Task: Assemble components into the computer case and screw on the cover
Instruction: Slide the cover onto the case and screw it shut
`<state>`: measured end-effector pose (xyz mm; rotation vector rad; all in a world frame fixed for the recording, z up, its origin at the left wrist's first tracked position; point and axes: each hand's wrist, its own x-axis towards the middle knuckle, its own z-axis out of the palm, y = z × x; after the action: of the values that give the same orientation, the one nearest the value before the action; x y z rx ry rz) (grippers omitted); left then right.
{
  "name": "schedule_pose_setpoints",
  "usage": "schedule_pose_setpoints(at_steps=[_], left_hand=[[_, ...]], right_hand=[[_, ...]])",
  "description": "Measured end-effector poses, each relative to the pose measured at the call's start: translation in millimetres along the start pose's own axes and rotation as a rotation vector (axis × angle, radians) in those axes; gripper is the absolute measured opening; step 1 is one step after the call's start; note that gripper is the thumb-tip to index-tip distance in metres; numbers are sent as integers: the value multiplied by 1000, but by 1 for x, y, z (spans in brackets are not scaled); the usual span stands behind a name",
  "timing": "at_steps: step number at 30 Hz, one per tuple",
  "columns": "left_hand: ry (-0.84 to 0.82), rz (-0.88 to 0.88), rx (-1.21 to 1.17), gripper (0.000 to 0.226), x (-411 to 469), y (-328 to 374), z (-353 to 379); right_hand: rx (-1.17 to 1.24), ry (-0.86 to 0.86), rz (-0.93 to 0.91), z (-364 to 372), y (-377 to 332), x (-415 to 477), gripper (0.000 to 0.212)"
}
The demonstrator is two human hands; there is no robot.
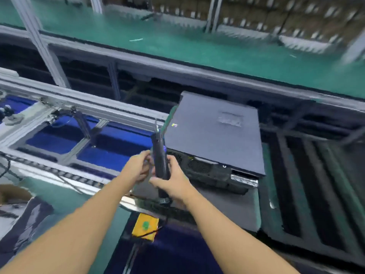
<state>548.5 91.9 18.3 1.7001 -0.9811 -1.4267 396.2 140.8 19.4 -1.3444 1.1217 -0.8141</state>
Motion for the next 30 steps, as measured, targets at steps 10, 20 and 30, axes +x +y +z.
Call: schedule_pose_setpoints(at_steps=[10,20,30], left_hand=[[-632,188,446,31,-38,47,259],[-759,592,1061,18,-41,-5,431],[-887,899,1740,20,0,-59,492]], right_hand=[[149,437,-8,-229,37,-134,47],[151,568,130,-376,134,-220,44],[344,546,181,-421,199,-210,40]])
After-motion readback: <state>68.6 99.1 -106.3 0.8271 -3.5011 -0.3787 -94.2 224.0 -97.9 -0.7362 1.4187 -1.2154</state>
